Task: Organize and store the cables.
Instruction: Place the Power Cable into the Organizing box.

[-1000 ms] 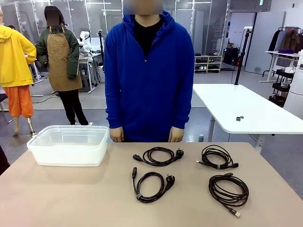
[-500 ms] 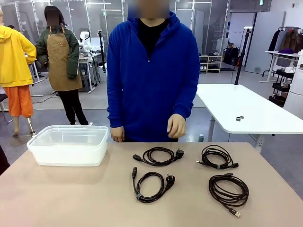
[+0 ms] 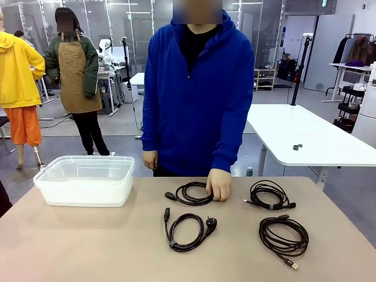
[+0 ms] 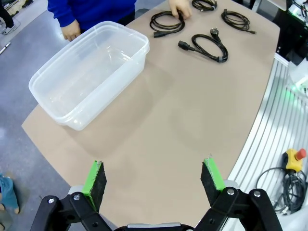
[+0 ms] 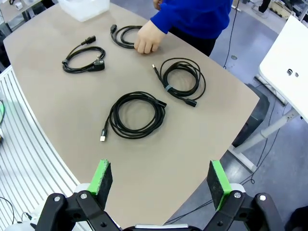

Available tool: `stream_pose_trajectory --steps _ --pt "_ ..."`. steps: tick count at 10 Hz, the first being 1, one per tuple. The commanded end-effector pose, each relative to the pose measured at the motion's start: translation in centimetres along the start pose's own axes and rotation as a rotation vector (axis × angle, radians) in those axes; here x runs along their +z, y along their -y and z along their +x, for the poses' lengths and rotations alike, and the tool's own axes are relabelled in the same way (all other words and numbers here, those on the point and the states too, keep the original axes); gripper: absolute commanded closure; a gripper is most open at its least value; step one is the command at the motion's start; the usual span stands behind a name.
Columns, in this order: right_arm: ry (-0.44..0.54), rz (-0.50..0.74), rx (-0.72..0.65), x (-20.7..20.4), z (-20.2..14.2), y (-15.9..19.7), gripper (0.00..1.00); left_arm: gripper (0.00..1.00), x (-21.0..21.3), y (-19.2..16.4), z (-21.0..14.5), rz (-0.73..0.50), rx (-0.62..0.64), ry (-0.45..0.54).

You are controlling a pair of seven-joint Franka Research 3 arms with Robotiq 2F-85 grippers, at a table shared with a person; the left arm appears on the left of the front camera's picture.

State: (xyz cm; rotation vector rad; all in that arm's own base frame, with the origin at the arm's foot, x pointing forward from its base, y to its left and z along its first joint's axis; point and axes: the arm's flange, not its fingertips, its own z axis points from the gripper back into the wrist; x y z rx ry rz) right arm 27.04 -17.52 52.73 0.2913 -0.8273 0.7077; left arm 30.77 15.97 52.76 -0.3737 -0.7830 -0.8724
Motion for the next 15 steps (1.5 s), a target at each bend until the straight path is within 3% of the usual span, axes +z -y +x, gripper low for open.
stream_pose_trajectory --steps 1,8,9,10,11,12,15 --pt "0.003 0.009 0.016 0.0 -0.1 0.0 0.00 0.00 0.3 -0.2 0.1 -0.019 -0.017 0.012" --pt "0.003 0.009 0.016 0.0 -0.1 0.0 0.00 0.00 0.0 0.1 0.0 -0.001 -0.001 -0.002" --pt "0.003 0.009 0.016 0.0 -0.1 0.0 0.00 0.00 -3.2 0.8 3.2 -0.058 -0.076 -0.096" --pt "0.003 0.009 0.016 0.0 -0.1 0.0 0.00 0.00 -5.8 2.1 5.9 -0.121 -0.158 -0.087" --pt "0.003 0.009 0.016 0.0 -0.1 0.0 0.00 0.00 -8.7 3.8 8.3 -0.163 -0.178 -0.094" --pt "0.003 0.009 0.016 0.0 -0.1 0.0 0.00 0.00 -11.7 6.1 10.2 -0.147 -0.177 -0.199" --pt "0.003 0.009 0.016 0.0 -0.1 0.0 0.00 0.00 -17.9 13.1 14.2 -0.199 -0.160 -0.300"
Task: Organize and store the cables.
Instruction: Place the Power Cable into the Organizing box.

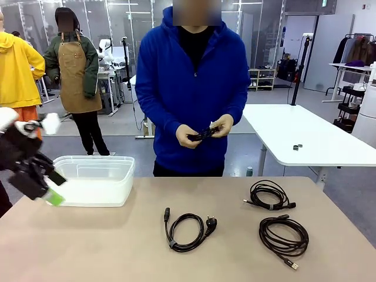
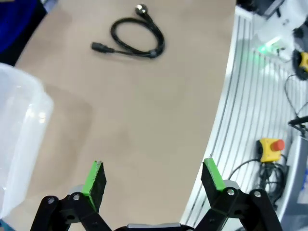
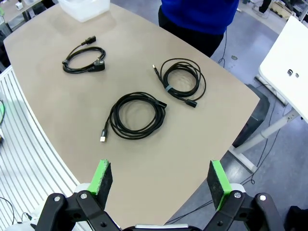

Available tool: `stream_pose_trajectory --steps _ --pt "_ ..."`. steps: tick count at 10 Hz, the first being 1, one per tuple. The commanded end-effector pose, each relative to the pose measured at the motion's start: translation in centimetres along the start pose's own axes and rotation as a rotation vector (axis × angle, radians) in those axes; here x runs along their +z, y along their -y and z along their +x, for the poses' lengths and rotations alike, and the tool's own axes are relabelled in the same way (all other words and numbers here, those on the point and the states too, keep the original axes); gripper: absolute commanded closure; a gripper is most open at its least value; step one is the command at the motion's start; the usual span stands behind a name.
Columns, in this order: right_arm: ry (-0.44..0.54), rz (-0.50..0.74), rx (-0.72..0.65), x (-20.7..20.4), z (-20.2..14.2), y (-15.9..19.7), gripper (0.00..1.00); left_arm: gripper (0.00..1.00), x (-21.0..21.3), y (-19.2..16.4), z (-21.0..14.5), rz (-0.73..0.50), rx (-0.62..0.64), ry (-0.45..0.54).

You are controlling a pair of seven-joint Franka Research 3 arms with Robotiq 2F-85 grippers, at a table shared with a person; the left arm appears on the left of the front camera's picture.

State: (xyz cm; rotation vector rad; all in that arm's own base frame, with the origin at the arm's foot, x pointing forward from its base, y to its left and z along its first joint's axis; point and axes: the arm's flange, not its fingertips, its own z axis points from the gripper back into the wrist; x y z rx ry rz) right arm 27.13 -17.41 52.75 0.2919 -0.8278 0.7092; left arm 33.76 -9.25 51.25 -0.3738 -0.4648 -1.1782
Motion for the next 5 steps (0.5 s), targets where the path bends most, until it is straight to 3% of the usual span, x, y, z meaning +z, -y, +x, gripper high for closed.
stream_pose_trajectory --steps 1,2,3,5 --pt "0.002 0.008 0.015 0.1 -0.2 0.0 0.00 0.00 -2.8 0.9 2.6 0.013 0.101 -0.048" --pt "0.002 0.008 0.015 0.1 -0.2 0.0 0.00 0.00 -5.6 2.1 4.8 -0.032 0.106 -0.058" --pt "0.002 0.008 0.015 0.1 -0.2 0.0 0.00 0.00 -8.0 2.9 7.0 0.045 0.066 -0.103" --pt "0.002 0.008 0.015 0.1 -0.2 0.0 0.00 0.00 -13.0 4.2 10.8 0.019 0.081 -0.163"
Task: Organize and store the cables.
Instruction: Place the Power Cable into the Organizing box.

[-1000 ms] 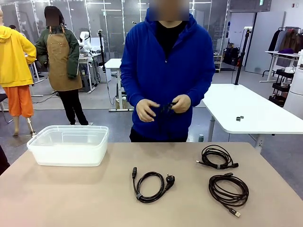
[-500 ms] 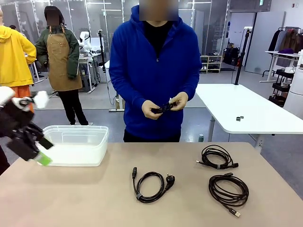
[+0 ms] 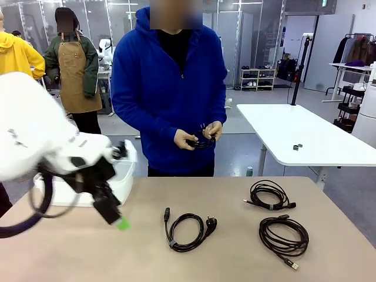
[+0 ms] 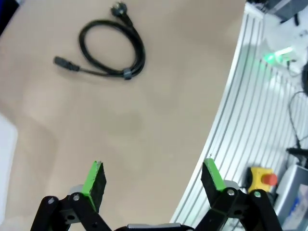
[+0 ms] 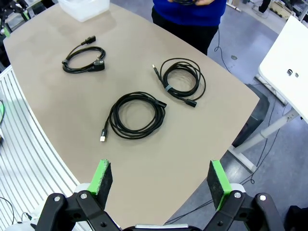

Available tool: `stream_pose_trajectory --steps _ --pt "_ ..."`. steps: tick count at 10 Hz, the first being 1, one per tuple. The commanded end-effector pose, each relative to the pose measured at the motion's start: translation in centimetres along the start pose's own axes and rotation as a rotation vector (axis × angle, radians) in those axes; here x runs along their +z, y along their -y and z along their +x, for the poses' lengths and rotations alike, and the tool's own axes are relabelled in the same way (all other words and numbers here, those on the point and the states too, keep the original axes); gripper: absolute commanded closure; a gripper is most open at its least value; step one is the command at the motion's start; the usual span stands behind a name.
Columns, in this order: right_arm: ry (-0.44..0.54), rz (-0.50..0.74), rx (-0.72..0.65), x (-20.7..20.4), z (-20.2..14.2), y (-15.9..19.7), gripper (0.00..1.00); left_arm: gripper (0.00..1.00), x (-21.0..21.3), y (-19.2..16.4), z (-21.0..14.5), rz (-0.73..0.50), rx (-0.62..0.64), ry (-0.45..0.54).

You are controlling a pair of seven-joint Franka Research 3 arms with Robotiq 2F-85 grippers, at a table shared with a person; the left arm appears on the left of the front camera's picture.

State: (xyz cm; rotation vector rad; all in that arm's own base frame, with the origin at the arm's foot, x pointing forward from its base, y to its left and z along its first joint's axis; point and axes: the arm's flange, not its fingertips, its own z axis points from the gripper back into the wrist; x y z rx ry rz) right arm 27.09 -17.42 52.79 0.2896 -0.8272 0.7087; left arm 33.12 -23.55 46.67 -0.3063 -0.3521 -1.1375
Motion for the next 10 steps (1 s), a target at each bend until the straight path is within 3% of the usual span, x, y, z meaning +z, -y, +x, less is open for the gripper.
stream_pose_trajectory --steps 1,2,4,10 --pt "0.004 0.010 0.015 0.0 -0.2 0.0 0.00 0.00 -5.0 -0.9 4.7 0.026 0.158 -0.105" --pt "0.004 0.010 0.015 0.0 -0.2 0.0 0.00 0.00 -7.0 -0.7 6.8 0.007 0.248 -0.119" --pt "0.004 0.010 0.015 0.0 -0.2 0.0 0.00 0.00 -8.4 -1.0 9.2 0.103 0.261 -0.138" --pt "0.004 0.010 0.015 0.0 -0.2 0.0 0.00 0.00 -9.3 -1.0 8.4 0.068 0.270 -0.125"
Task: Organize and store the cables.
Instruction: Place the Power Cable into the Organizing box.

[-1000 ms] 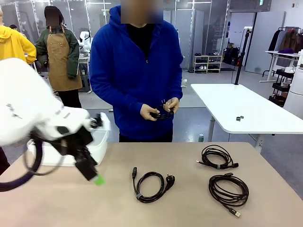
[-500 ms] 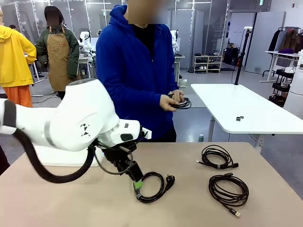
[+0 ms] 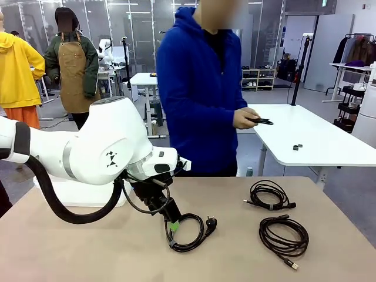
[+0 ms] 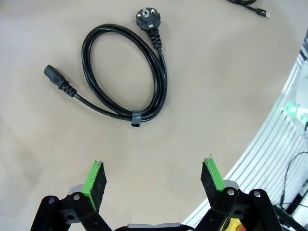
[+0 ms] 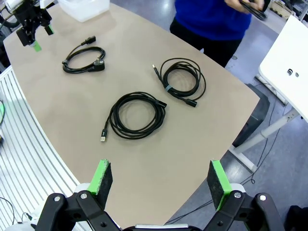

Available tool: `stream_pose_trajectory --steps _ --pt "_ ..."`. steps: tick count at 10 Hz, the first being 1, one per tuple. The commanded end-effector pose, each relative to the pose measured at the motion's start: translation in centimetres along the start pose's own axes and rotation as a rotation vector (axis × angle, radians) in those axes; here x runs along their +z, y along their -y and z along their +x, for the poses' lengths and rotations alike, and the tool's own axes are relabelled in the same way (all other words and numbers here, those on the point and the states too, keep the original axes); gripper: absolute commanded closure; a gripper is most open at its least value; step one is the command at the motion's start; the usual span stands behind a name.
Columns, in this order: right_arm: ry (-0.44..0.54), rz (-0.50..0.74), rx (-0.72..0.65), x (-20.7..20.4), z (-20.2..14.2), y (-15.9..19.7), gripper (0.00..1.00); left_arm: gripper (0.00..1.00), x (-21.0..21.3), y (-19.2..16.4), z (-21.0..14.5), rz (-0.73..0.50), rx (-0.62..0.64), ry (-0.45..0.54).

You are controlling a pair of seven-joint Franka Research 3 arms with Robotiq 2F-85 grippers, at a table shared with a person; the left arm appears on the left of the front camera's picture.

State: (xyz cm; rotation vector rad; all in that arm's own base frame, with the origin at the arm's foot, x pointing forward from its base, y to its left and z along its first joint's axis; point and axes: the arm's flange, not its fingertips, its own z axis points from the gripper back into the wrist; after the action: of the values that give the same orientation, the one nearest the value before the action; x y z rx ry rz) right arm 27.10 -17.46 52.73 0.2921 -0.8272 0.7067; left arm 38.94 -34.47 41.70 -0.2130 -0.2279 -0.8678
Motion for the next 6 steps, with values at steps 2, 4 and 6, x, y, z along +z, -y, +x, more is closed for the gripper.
stream_pose_trajectory --steps 2,4,6 --pt "0.003 0.009 0.017 0.1 -0.2 0.0 0.00 0.00 -0.2 0.6 0.2 0.022 0.047 0.015" --pt "0.003 0.009 0.017 0.1 -0.2 0.0 0.00 0.00 -1.7 1.9 1.0 0.132 0.273 -0.054" --pt "0.003 0.009 0.017 0.1 -0.2 0.0 0.00 0.00 -2.1 3.6 0.6 0.239 0.451 -0.012"
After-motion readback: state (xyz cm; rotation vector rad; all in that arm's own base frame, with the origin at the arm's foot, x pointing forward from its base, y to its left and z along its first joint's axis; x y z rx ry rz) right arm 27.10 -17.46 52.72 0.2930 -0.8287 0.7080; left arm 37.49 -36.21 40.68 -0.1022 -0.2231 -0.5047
